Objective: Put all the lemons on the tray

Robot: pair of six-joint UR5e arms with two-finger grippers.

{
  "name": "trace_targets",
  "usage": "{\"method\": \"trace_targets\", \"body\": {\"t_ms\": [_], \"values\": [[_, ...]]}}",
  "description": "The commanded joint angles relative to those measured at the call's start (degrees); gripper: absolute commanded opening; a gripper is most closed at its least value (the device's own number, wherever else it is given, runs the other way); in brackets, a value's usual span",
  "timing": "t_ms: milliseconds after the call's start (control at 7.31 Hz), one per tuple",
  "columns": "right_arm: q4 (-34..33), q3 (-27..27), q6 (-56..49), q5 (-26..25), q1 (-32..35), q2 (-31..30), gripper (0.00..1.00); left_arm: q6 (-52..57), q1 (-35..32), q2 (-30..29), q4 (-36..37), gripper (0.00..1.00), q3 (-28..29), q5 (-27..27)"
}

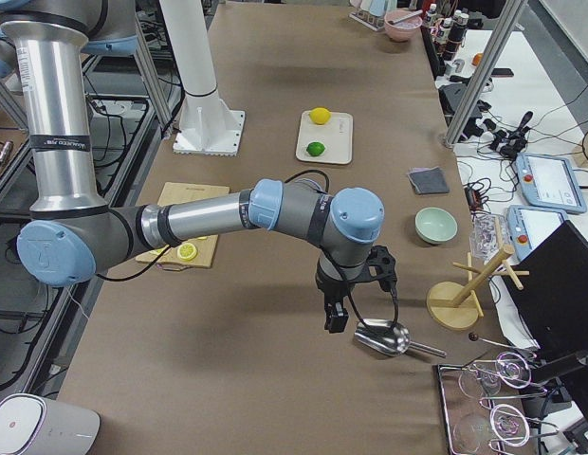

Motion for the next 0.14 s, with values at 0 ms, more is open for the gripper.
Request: {"method": "trace_targets", "body": {"t_ms": [0], "values": [[0.08, 0.01, -0.04, -0.32, 0.00, 0.24, 1.00, 0.21, 0.00, 0.19, -0.26, 0.98, -1.57, -0.01]]}}
